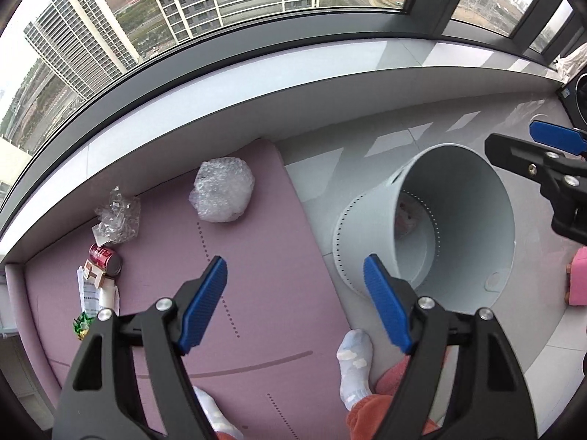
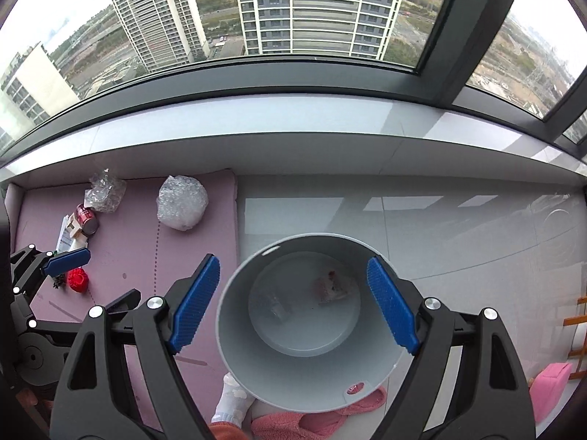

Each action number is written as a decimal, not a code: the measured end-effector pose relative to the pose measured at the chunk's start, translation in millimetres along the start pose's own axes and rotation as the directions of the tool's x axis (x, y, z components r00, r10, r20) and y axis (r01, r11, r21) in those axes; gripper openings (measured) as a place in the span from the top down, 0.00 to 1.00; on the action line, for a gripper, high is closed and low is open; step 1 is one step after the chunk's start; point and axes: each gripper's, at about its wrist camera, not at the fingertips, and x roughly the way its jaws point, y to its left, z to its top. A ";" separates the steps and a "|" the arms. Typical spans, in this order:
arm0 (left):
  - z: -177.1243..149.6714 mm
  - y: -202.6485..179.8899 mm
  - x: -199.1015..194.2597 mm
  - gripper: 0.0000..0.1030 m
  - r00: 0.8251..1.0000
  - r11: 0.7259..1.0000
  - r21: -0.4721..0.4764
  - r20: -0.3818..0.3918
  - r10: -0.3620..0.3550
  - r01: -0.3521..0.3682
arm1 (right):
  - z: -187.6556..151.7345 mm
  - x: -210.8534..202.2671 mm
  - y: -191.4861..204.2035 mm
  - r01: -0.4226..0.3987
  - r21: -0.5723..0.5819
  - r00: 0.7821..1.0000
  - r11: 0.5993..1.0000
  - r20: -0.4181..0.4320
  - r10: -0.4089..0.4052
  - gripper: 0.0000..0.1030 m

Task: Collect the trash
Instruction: 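Move the right gripper to the bubble wrap bundle and close on it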

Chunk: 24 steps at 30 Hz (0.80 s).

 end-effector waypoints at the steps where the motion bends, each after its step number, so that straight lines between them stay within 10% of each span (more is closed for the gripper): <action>1: -0.4 14.3 -0.2 0.25 1.000 1.000 -0.020 0.000 0.010 -0.010 | 6.1 3.7 15.5 -0.016 -0.017 1.000 1.000 0.003 0.016 0.22; 14: 5.1 186.5 33.3 0.25 1.000 0.999 -0.045 0.004 0.028 -0.028 | 67.6 66.3 195.8 -0.043 -0.070 0.999 0.997 0.016 0.044 0.22; 24: 16.2 248.7 85.5 0.25 0.999 0.999 0.045 0.032 0.013 -0.014 | 69.0 131.4 244.6 -0.006 -0.002 1.000 1.000 -0.012 0.006 0.22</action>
